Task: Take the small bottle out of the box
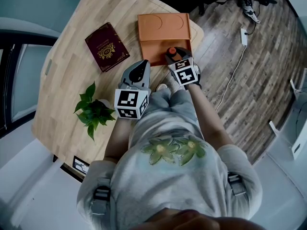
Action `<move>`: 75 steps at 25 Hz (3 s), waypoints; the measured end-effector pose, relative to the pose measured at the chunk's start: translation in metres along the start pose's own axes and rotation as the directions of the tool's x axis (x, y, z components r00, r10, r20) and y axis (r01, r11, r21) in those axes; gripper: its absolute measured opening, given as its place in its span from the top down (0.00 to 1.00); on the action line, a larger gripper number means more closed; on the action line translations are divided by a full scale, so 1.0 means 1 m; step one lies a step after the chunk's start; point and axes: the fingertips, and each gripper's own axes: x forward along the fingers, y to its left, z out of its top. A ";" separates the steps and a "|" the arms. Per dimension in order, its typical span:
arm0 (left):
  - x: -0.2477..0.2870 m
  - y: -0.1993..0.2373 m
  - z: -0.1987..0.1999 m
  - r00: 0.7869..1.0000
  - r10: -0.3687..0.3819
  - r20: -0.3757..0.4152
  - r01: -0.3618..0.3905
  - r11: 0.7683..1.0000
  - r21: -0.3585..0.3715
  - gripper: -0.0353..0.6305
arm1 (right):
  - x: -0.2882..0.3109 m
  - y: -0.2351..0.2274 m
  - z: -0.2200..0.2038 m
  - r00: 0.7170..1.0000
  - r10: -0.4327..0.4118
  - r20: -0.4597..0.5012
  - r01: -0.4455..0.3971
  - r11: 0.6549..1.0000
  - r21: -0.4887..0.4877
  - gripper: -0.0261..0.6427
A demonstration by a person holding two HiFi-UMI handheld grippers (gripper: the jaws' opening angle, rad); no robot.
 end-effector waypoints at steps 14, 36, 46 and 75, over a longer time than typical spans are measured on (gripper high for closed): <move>-0.005 -0.004 -0.002 1.000 -0.004 0.003 0.004 1.000 0.012 0.94 | -0.029 0.008 0.012 0.997 0.027 0.066 -0.026 1.000 -0.012 0.66; -0.015 -0.012 -0.003 1.000 0.000 0.016 0.000 1.000 0.027 0.94 | -0.084 0.029 0.046 0.979 0.059 0.195 -0.052 0.998 -0.045 0.66; -0.018 -0.017 0.003 0.999 -0.014 0.029 0.014 1.000 0.011 0.94 | -0.114 0.043 0.064 0.961 0.087 0.263 -0.077 0.996 -0.048 0.67; -0.026 -0.031 0.011 0.997 -0.046 0.057 0.046 0.999 -0.011 0.94 | -0.194 0.063 0.086 0.880 0.112 0.461 -0.101 0.994 -0.049 0.67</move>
